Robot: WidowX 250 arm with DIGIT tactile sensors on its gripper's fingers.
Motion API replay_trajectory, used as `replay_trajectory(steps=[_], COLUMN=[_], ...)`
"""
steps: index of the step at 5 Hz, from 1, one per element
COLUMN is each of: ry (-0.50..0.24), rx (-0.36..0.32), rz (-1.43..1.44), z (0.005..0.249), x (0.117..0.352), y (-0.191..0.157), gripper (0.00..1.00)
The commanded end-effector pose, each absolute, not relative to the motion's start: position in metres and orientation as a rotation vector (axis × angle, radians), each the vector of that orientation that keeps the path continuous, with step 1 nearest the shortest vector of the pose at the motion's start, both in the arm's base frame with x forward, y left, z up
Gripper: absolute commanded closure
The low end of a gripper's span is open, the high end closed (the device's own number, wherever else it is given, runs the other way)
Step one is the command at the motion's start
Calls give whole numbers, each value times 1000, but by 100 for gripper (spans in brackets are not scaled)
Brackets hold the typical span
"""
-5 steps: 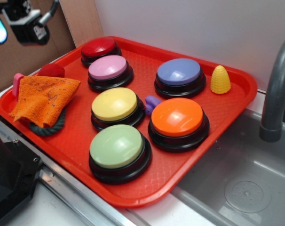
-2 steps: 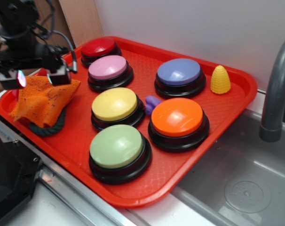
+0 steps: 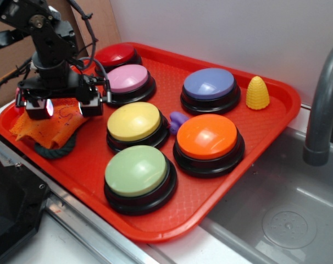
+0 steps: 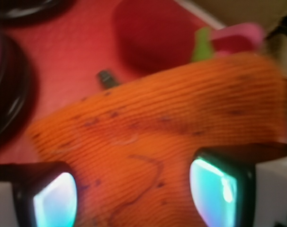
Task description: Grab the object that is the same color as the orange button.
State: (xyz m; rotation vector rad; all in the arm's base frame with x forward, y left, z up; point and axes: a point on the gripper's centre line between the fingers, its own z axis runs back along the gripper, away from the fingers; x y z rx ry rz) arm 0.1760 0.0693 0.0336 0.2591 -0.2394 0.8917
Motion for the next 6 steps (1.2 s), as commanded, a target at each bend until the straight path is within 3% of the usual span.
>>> replay_trajectory(steps=[1,2,6], ry=[-269,-262,-269], rx=[189,165,178], rz=[940,967,839], z=[34,30,45], x=[167,166,170], y=[81,86,83], gripper=[0,100,100])
